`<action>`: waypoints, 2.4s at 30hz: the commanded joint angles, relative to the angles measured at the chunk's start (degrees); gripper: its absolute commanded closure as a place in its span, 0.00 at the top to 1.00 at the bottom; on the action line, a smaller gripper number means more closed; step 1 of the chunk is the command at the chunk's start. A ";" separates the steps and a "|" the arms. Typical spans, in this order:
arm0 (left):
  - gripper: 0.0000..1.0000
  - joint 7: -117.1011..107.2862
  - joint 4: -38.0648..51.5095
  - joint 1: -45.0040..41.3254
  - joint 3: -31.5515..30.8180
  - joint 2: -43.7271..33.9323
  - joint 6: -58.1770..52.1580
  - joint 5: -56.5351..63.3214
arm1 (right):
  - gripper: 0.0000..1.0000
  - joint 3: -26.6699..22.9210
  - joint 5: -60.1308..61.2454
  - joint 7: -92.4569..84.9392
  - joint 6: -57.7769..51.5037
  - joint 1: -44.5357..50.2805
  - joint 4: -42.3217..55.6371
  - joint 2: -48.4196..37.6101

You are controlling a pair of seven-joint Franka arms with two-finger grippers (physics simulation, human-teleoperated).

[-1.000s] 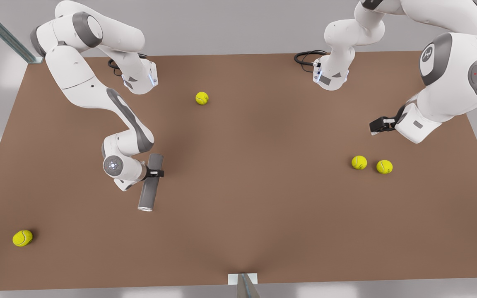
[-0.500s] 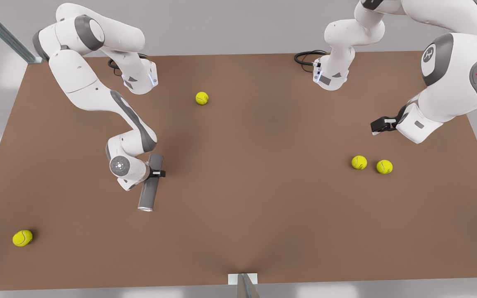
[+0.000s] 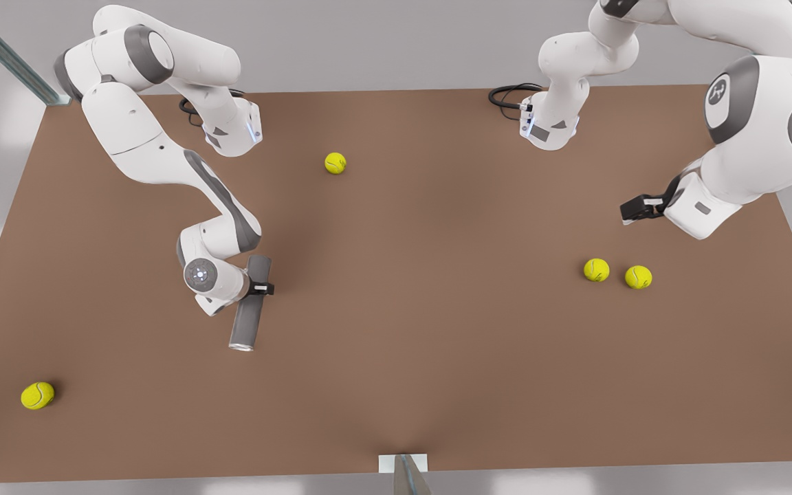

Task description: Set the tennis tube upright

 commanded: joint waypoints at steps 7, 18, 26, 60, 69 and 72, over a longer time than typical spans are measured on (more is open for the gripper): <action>1.00 0.19 0.04 -0.01 -0.03 -0.07 -0.04 0.08 | 0.82 0.03 -0.11 1.61 -0.03 0.09 0.02 -0.19; 1.00 0.19 0.04 0.34 -0.03 0.02 0.23 0.08 | 0.79 0.03 -0.11 1.52 -0.21 0.18 0.02 -0.36; 1.00 0.19 0.22 0.34 -0.03 0.02 0.23 0.17 | 0.78 0.03 -0.20 1.44 -0.30 0.09 0.02 -0.45; 1.00 0.10 0.13 0.86 -0.03 0.19 0.49 0.17 | 0.75 7.06 -0.37 0.29 -6.71 -1.23 -0.16 -9.24; 1.00 0.02 -0.04 1.13 0.06 0.19 0.40 0.26 | 0.75 8.03 -0.37 0.21 -6.98 -1.58 -0.16 -9.33; 1.00 0.02 -0.04 1.13 0.06 0.19 0.40 0.34 | 0.75 8.03 -0.37 0.21 -6.98 -1.58 -0.16 -9.33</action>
